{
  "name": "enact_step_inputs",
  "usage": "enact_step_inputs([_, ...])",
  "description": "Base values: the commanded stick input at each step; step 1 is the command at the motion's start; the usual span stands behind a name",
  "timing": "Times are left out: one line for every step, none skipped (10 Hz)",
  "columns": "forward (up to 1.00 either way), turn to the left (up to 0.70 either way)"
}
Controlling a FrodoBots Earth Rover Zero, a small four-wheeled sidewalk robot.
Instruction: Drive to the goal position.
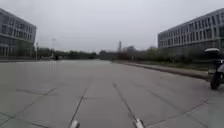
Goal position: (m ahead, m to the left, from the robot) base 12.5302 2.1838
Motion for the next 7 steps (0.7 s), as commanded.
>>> enact_step_inputs([1.0, 0.02])
enact_step_inputs([1.0, 0.02])
enact_step_inputs([1.0, 0.02])
enact_step_inputs([1.0, 0.02])
enact_step_inputs([1.0, 0.02])
enact_step_inputs([1.0, 0.02])
enact_step_inputs([1.0, 0.02])
